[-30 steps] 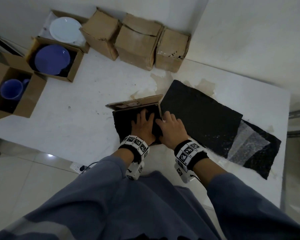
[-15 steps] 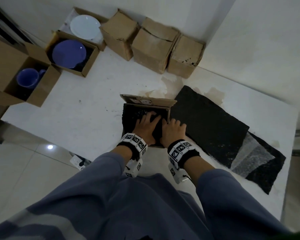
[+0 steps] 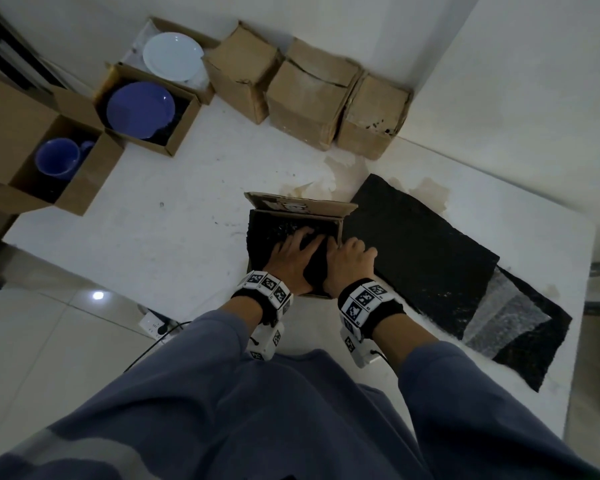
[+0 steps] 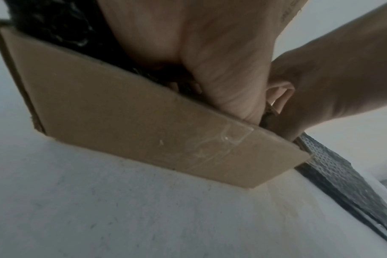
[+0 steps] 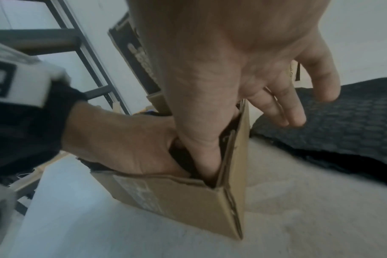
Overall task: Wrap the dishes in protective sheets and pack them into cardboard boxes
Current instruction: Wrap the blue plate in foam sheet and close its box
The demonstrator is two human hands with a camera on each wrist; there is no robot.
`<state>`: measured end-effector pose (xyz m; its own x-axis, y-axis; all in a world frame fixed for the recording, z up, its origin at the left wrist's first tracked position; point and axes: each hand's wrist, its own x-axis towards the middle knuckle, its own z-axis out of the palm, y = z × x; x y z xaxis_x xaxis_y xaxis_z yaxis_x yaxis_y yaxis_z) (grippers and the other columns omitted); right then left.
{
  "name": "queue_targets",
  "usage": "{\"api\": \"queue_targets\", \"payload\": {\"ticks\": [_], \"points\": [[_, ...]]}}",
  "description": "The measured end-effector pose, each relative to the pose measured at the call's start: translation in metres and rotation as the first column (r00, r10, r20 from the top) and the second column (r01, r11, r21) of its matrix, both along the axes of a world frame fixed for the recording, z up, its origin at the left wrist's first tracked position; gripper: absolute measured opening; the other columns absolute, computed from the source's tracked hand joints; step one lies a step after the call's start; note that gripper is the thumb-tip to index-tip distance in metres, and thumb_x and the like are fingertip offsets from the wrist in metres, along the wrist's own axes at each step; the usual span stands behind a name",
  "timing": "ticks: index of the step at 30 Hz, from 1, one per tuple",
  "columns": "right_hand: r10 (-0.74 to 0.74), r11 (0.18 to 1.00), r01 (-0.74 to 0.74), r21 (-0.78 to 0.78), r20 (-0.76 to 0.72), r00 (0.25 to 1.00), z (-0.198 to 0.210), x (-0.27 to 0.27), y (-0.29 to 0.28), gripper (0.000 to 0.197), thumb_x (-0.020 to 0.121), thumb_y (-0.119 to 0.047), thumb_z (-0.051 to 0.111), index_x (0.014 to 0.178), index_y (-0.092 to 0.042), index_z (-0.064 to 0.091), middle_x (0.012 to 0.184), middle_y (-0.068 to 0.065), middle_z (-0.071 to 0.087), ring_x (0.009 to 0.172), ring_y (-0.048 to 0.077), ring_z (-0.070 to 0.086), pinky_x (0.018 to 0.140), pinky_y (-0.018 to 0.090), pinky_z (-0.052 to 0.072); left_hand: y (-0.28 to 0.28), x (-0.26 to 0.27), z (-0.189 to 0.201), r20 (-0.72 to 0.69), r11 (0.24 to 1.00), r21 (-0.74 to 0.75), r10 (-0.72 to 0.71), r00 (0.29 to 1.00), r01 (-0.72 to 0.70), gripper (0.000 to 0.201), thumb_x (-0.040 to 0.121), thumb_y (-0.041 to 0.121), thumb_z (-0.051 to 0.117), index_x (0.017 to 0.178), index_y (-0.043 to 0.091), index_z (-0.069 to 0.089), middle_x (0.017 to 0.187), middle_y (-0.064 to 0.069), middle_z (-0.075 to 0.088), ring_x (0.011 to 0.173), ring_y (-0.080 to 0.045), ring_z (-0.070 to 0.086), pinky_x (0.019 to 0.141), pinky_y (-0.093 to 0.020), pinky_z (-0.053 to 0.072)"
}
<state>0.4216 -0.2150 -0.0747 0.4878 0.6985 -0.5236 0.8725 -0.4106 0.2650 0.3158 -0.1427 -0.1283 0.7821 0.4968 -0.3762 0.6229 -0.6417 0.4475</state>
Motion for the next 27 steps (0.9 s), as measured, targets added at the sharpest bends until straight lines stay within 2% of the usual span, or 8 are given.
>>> {"api": "queue_targets", "payload": {"ticks": [5, 8, 13, 16, 19, 23, 27], "points": [[0.007, 1.0, -0.007, 0.017, -0.014, 1.0, -0.009, -0.003, 0.004, 0.052, 0.09, -0.035, 0.055, 0.137, -0.017, 0.04, 0.124, 0.016, 0.052, 0.109, 0.033, 0.052, 0.093, 0.046, 0.044, -0.001, -0.001, 0.0, 0.021, 0.999, -0.033, 0.017, 1.0, -0.016, 0.111, 0.066, 0.045, 0.082, 0.155, 0.031, 0.017, 0.157, -0.002, 0.011, 0.144, -0.026, 0.019, 0.116, -0.05, 0.024], [-0.017, 0.999, 0.018, 0.038, -0.024, 1.0, -0.009, -0.007, 0.003, 0.055, 0.092, -0.031, 0.053, 0.142, -0.015, 0.036, 0.123, 0.014, 0.05, 0.108, 0.033, 0.052, 0.091, 0.045, 0.044, -0.001, -0.003, -0.001, 0.042, 0.996, -0.085, 0.024, 0.999, -0.02, 0.111, 0.067, 0.042, 0.082, 0.156, 0.031, 0.015, 0.158, -0.002, 0.009, 0.147, -0.025, 0.016, 0.118, -0.049, 0.021], [0.001, 0.998, 0.001, 0.059, -0.024, 1.0, -0.005, -0.003, -0.002, 0.064, 0.089, -0.034, 0.056, 0.146, -0.018, 0.031, 0.125, 0.013, 0.046, 0.106, 0.032, 0.053, 0.091, 0.045, 0.041, 0.0, -0.002, -0.002, 0.031, 0.996, -0.084, 0.015, 0.999, -0.012, 0.115, 0.067, 0.045, 0.082, 0.156, 0.032, 0.012, 0.158, 0.0, 0.006, 0.147, -0.024, 0.013, 0.12, -0.05, 0.018], [0.014, 0.998, -0.013, 0.064, -0.023, 1.0, 0.001, -0.004, -0.001, 0.083, 0.085, -0.037, 0.061, 0.153, -0.02, 0.017, 0.128, 0.015, 0.044, 0.102, 0.031, 0.056, 0.092, 0.046, 0.042, 0.0, -0.002, -0.002, 0.006, 0.996, -0.084, 0.01, 1.0, -0.009, 0.115, 0.068, 0.043, 0.082, 0.156, 0.034, 0.008, 0.158, 0.002, 0.003, 0.147, -0.023, 0.009, 0.12, -0.049, 0.015], [-0.026, 1.0, 0.026, -0.001, -0.015, 1.0, -0.002, -0.002, 0.0, 0.094, 0.087, -0.045, 0.06, 0.157, -0.022, 0.003, 0.136, 0.019, 0.042, 0.109, 0.033, 0.056, 0.098, 0.051, 0.04, 0.0, -0.002, -0.003, 0.007, 0.997, -0.076, 0.007, 1.0, -0.007, 0.114, 0.067, 0.04, 0.082, 0.155, 0.034, 0.009, 0.158, 0.003, 0.002, 0.147, -0.024, 0.012, 0.12, -0.049, 0.017], [-0.083, 0.996, 0.081, -0.045, -0.042, 0.996, -0.015, -0.001, 0.002, 0.094, 0.091, -0.05, 0.057, 0.158, -0.028, -0.005, 0.134, 0.02, 0.047, 0.112, 0.034, 0.056, 0.1, 0.055, 0.04, 0.0, -0.004, -0.003, 0.011, 0.998, -0.065, 0.004, 1.0, -0.003, 0.117, 0.066, 0.038, 0.083, 0.156, 0.033, 0.009, 0.158, 0.001, 0.004, 0.147, -0.025, 0.016, 0.119, -0.048, 0.02], [-0.102, 0.994, 0.099, -0.052, -0.038, 0.994, -0.02, -0.002, 0.007, 0.09, 0.093, -0.047, 0.055, 0.158, -0.027, -0.004, 0.137, 0.02, 0.044, 0.118, 0.037, 0.052, 0.104, 0.059, 0.036, -0.001, -0.003, -0.001, 0.008, 0.998, -0.066, -0.001, 1.0, 0.001, 0.117, 0.067, 0.038, 0.084, 0.156, 0.032, 0.009, 0.159, 0.0, 0.003, 0.148, -0.025, 0.014, 0.119, -0.05, 0.022]]}}
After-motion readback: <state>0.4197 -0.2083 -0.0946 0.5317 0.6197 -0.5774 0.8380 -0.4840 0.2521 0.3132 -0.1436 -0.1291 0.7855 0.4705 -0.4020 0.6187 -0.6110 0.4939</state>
